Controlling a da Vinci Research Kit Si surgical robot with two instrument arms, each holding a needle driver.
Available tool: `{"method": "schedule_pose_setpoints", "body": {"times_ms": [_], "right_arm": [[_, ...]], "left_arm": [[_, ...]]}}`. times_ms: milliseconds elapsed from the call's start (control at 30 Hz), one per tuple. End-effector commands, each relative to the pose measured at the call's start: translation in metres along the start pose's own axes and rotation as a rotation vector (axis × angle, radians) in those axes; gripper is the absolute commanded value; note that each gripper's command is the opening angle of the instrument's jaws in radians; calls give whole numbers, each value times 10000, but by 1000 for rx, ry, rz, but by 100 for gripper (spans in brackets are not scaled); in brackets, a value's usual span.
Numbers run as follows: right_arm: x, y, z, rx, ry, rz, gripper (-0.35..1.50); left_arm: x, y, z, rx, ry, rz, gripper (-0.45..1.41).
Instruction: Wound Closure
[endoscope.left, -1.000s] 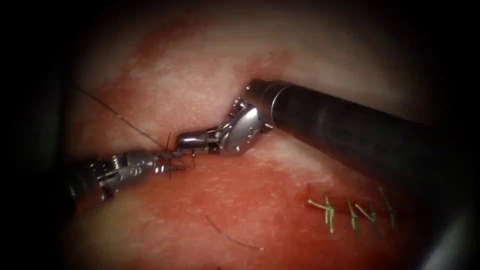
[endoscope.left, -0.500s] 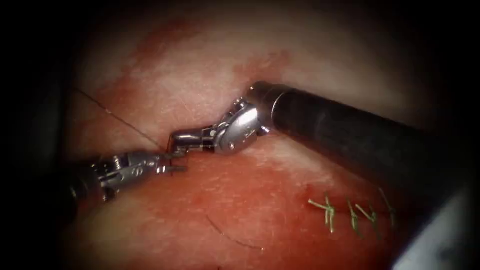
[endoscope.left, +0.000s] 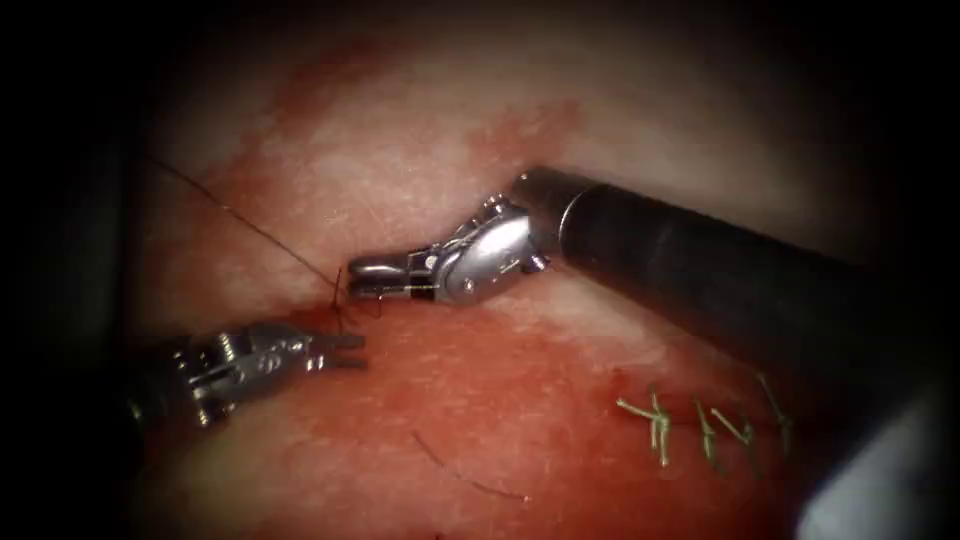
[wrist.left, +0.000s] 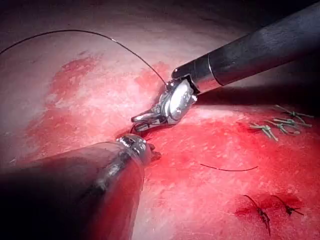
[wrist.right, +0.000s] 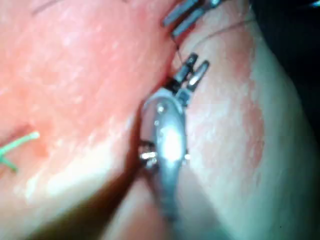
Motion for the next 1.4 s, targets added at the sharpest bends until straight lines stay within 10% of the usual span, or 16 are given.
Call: {"method": "schedule_pose_setpoints", "body": {"times_ms": [33, 1400], "right_arm": [[-7, -1, 6, 3, -2, 8, -35], [-5, -27, 10, 106, 39, 563, -35]], "left_arm": [[-1, -1, 9, 0, 1, -1, -13], [-14, -9, 14, -11, -9, -11, -11]]}}
